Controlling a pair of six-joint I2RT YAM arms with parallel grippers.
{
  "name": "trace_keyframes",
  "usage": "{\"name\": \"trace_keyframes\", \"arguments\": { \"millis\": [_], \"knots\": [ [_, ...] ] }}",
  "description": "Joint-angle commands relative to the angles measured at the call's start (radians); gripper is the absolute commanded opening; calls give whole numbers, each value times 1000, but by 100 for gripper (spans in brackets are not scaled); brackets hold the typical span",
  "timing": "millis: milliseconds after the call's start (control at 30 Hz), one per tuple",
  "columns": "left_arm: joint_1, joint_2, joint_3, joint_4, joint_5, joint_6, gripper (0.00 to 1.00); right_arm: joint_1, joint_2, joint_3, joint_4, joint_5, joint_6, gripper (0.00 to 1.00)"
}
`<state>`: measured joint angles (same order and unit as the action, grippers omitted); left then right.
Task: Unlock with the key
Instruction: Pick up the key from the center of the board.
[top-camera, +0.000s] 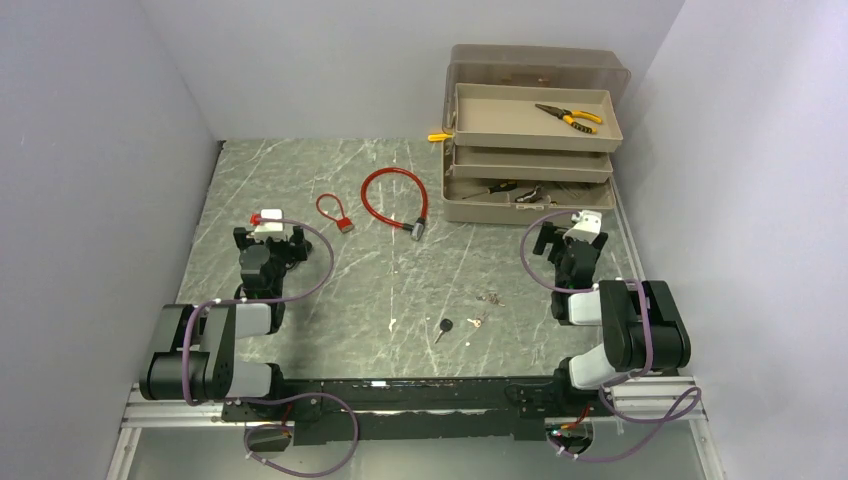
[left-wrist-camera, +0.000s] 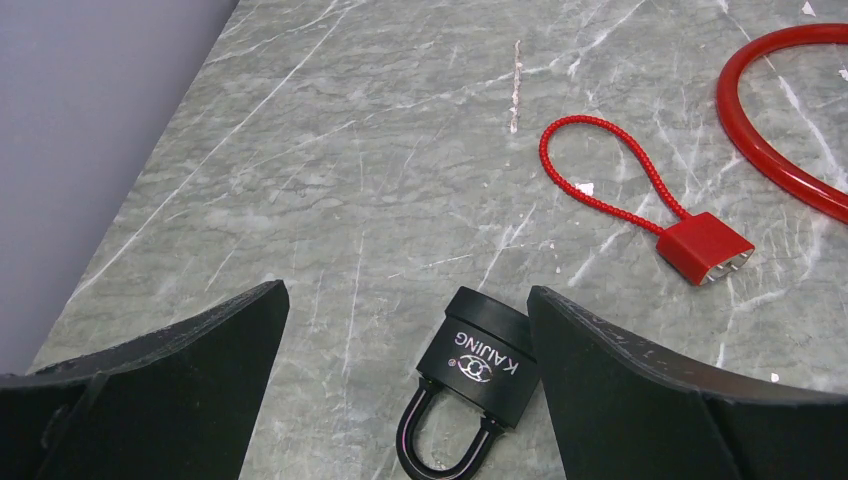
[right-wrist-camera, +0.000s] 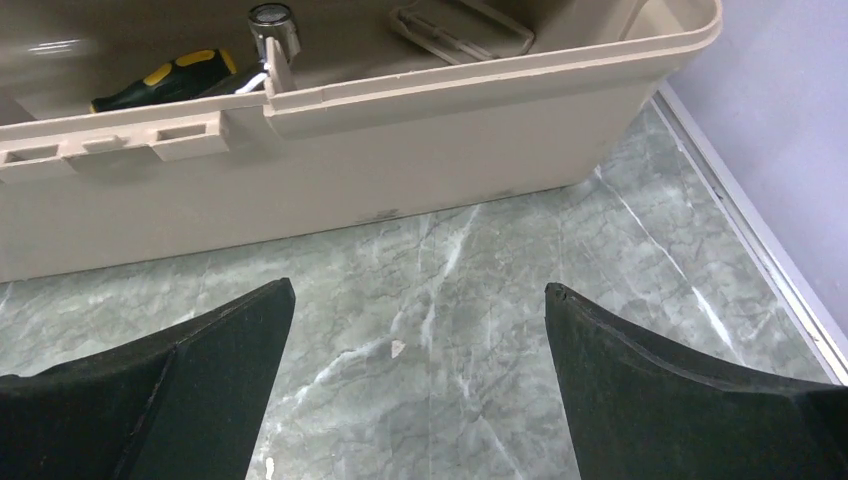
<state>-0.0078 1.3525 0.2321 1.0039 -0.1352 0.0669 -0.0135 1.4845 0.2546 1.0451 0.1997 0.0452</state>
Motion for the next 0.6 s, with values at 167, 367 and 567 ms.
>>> {"name": "trace_keyframes", "arguments": {
  "millis": [167, 367, 567],
  "knots": [
    [5, -7, -1, 33, 17, 4, 98, 47, -163, 338, -653, 272, 225, 100],
    [5, -58, 71, -129, 41, 14, 98, 22, -324, 327, -873, 222, 656, 100],
    [5, 59, 646, -1061, 75, -32, 98, 47, -438, 274, -877, -58, 574, 100]
  ]
}}
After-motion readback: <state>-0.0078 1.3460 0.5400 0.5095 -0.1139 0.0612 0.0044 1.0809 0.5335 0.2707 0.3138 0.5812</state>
